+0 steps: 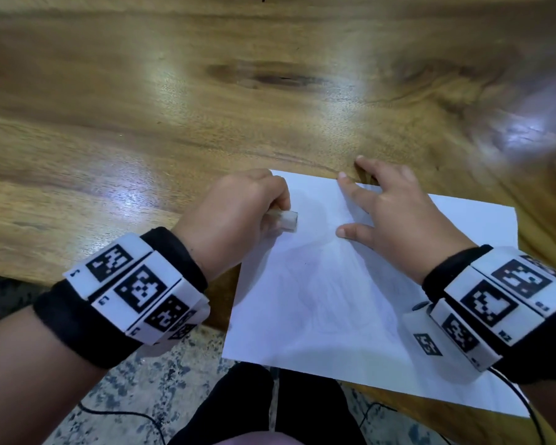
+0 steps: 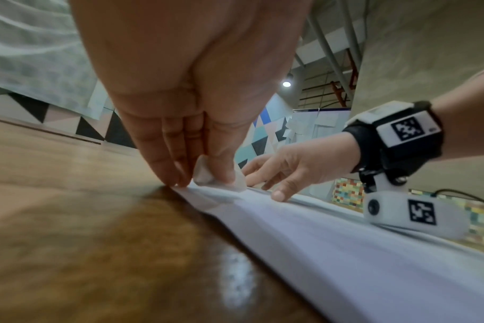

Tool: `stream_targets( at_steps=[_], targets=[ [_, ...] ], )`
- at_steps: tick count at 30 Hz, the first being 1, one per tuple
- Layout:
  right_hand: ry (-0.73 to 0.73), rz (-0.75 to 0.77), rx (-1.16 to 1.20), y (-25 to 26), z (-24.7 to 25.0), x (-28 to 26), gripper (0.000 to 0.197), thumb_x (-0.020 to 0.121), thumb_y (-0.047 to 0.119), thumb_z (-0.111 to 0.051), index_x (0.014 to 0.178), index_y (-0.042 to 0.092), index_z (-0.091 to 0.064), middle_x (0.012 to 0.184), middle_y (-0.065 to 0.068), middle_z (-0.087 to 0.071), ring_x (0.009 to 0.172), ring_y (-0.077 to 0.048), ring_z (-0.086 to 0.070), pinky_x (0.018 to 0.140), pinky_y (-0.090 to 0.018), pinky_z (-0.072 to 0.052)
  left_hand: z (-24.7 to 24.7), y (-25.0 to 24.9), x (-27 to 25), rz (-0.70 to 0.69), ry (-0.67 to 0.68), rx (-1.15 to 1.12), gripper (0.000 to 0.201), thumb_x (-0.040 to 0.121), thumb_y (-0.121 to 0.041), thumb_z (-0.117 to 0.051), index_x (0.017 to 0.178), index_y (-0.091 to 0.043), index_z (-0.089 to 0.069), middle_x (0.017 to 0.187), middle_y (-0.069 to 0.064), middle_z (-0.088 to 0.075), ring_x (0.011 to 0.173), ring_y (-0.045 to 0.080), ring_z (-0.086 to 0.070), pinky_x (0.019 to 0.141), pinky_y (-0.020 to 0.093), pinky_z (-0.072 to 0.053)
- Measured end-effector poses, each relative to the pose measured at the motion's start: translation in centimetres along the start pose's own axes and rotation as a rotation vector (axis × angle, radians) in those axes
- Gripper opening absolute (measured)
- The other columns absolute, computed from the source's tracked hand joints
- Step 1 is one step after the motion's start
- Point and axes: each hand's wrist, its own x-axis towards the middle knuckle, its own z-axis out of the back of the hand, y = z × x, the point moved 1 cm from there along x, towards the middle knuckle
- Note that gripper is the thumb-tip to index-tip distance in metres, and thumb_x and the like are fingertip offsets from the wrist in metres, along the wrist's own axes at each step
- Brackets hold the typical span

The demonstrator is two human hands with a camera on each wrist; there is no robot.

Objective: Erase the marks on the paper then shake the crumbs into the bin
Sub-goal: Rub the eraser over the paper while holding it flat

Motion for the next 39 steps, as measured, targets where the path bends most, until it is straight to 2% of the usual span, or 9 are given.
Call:
stream_targets(
  at_steps=[4,11,20,23,25,27,31,34,39],
  targets=[
    [-0.025,-0.075,0.030,-0.3,-0.1,-0.1,0.071,0.086,0.041,-0.056,0.146,0.027,-0.021,0.155,-0.001,-0.007,0.138,-0.024,-0.009,0.115,-0.037,-0.015,0.2,-0.2,1.1,-0.047,-0.006,-0.029,0.020,0.076,-0.025,-0.062,0.085,-0.007,-0.062,0.078,0.003,-0.058,0.073,0.020,-0.050,0.063,0.029,-0.034],
    [0.111,0.166,0.013,0.2,-0.6,0.2,0.089,0.079,0.051,-0.059,0.146,0.033,-0.004,0.156,0.012,0.011,0.144,-0.014,0.011,0.119,-0.035,0.000,0.6,0.1,2.1,-0.013,0.012,-0.017,0.022,0.073,-0.027,-0.071,0.086,-0.011,-0.064,0.077,-0.003,-0.054,0.071,0.015,-0.044,0.058,0.022,-0.023],
    [0.133,0.174,-0.029,0.0,-0.8,0.4,0.092,0.079,0.056,-0.054,0.147,0.031,0.003,0.156,0.010,0.014,0.144,-0.016,0.013,0.117,-0.036,0.005,0.4,-0.6,1.9,0.094,0.071,0.038,0.004,0.075,-0.017,-0.069,0.079,-0.016,-0.068,0.059,-0.004,-0.055,0.065,0.017,-0.050,0.052,0.023,-0.029],
    [0.134,0.180,-0.036,0.0,-0.8,0.4,0.094,0.079,0.057,-0.054,0.147,0.030,0.005,0.156,0.010,0.016,0.144,-0.016,0.014,0.116,-0.035,0.006,0.2,0.0,-1.5,0.019,0.180,0.009,0.022,0.073,-0.021,-0.071,0.059,-0.011,-0.058,0.054,0.004,-0.056,0.049,0.007,-0.043,0.051,0.013,-0.032],
    [0.139,0.182,-0.041,0.0,-0.9,0.3,0.098,0.077,0.059,-0.056,0.147,0.030,0.006,0.155,0.010,0.017,0.144,-0.016,0.015,0.115,-0.035,0.007,0.4,0.2,-2.3,0.030,0.275,-0.012,0.025,0.072,-0.025,-0.072,0.060,-0.008,-0.058,0.054,0.001,-0.058,0.048,0.003,-0.043,0.050,0.013,-0.032],
    [0.143,0.183,-0.053,0.1,-0.9,0.1,0.104,0.073,0.063,-0.057,0.146,0.029,0.008,0.155,0.010,0.020,0.143,-0.016,0.017,0.115,-0.035,0.009,1.0,0.2,-1.1,0.076,0.246,-0.036,0.022,0.070,-0.026,-0.074,0.062,-0.013,-0.059,0.050,-0.008,-0.055,0.049,0.003,-0.046,0.051,0.010,-0.033],
    [0.151,0.176,-0.063,0.2,-1.0,-0.1,0.110,0.068,0.068,-0.057,0.146,0.031,0.011,0.154,0.009,0.024,0.142,-0.017,0.020,0.114,-0.037,0.010,1.1,-0.4,2.7,0.099,0.069,0.005,0.011,0.071,-0.020,-0.073,0.075,-0.017,-0.064,0.065,-0.004,-0.060,0.057,0.010,-0.046,0.051,0.004,-0.032],
    [0.168,0.185,-0.079,0.3,-0.9,-0.1,0.105,0.070,0.069,-0.055,0.144,0.036,0.013,0.153,0.010,0.027,0.142,-0.017,0.022,0.115,-0.038,0.010,0.6,-0.2,1.5,0.096,0.091,0.021,0.009,0.073,-0.014,-0.069,0.069,-0.017,-0.062,0.061,-0.003,-0.055,0.058,0.013,-0.046,0.048,0.007,-0.030],
    [0.189,0.179,-0.083,0.4,-0.8,-0.1,0.103,0.072,0.069,-0.052,0.144,0.039,0.014,0.152,0.010,0.029,0.141,-0.017,0.023,0.115,-0.039,0.010,0.7,0.3,-1.8,0.138,0.260,-0.062,0.021,0.071,-0.028,-0.073,0.061,-0.020,-0.057,0.051,-0.008,-0.051,0.048,-0.001,-0.044,0.049,0.008,-0.034]
  ],
)
